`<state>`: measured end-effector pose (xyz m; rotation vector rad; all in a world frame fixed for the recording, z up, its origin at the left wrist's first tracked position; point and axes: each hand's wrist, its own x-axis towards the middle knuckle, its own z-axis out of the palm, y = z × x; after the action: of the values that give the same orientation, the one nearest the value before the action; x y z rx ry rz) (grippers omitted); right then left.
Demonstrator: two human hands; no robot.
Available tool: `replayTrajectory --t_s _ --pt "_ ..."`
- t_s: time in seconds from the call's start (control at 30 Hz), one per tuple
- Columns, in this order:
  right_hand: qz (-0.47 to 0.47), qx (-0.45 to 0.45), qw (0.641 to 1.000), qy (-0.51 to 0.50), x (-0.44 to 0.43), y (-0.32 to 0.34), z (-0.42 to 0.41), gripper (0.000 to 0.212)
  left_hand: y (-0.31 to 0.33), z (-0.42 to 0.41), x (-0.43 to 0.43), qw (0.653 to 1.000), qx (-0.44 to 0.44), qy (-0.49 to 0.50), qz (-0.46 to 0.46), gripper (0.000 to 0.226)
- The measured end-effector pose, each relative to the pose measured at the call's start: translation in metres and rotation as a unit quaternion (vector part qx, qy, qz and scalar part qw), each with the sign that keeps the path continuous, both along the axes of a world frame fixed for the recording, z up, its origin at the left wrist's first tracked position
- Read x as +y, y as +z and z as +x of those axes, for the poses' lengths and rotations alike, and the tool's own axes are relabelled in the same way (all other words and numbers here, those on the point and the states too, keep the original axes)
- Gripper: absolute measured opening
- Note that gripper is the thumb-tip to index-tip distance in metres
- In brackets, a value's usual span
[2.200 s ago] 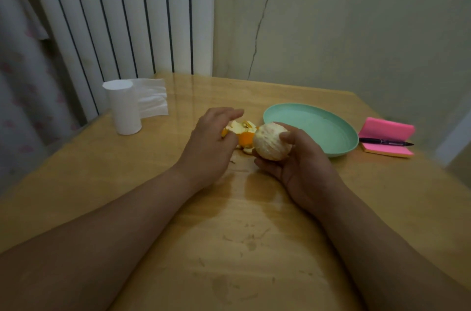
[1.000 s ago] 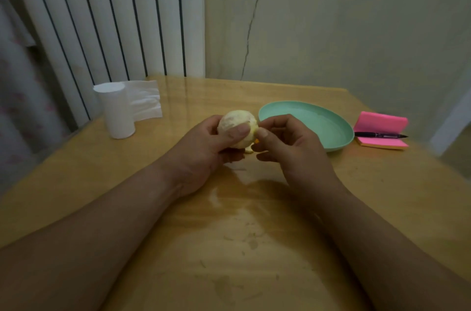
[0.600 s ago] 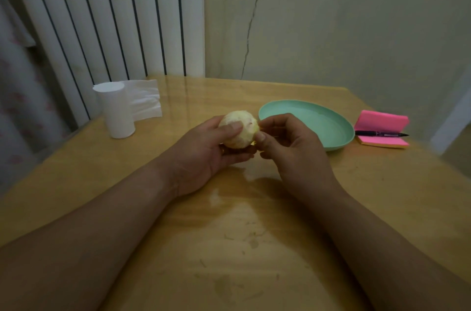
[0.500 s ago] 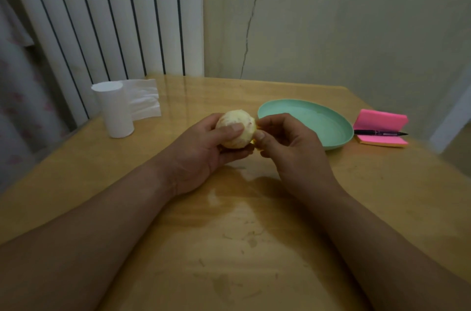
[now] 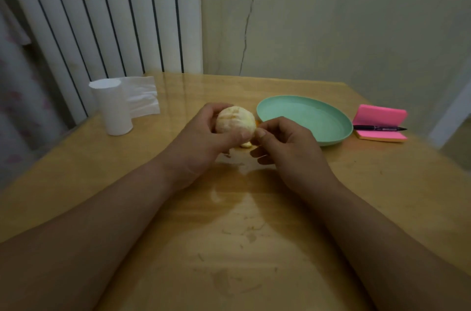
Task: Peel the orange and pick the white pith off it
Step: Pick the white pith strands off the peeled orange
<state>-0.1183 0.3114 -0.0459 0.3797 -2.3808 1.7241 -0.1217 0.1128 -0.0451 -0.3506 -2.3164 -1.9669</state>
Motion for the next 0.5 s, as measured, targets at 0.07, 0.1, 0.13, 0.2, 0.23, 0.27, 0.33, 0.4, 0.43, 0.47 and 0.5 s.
replayTrajectory --t_s 0.07,0.1,0.13,0.2,0.23,0.27,0.33,0.4,0.43,0.47,0.5 --pt "-0.079 -0.066 0.994 0.030 -0.002 0.001 0.001 0.018 0.001 0.002 0.002 0.996 0.060 0.031 -0.053 0.056" --pt "-0.116 -0.092 0.988 0.046 -0.003 0.001 0.001 0.021 0.000 0.004 0.003 0.992 0.087 0.041 -0.083 0.054" --pt "-0.143 -0.110 0.982 0.063 -0.003 0.000 0.000 0.024 0.000 0.005 0.004 0.986 0.114 0.051 -0.114 0.054" --pt "-0.186 -0.134 0.969 0.097 -0.003 -0.001 -0.003 0.026 -0.001 0.005 0.004 0.973 0.154 0.064 -0.158 0.055" --pt "-0.212 -0.144 0.960 0.111 -0.003 -0.002 -0.004 0.027 -0.001 0.005 0.004 0.971 0.159 0.067 -0.163 0.057" --pt "-0.238 -0.154 0.951 0.124 -0.004 -0.002 -0.005 0.029 0.000 0.007 0.004 0.972 0.157 0.067 -0.161 0.058" --pt "-0.279 -0.165 0.936 0.138 -0.005 -0.001 -0.006 0.030 0.002 0.009 0.007 0.979 0.143 0.049 -0.138 0.061" --pt "-0.267 -0.149 0.944 0.123 -0.005 -0.001 -0.005 0.029 0.002 0.012 0.009 0.983 0.143 0.025 -0.117 0.064" --pt "-0.229 -0.122 0.961 0.092 -0.004 -0.001 -0.004 0.025 0.002 0.013 0.009 0.981 0.152 0.025 -0.121 0.068" --pt "-0.177 -0.084 0.979 0.055 -0.003 0.000 -0.002 0.020 0.001 0.013 0.009 0.978 0.161 0.031 -0.132 0.072" --pt "-0.129 -0.042 0.990 0.023 -0.001 0.001 0.000 0.015 0.000 0.012 0.008 0.974 0.167 0.042 -0.145 0.077"
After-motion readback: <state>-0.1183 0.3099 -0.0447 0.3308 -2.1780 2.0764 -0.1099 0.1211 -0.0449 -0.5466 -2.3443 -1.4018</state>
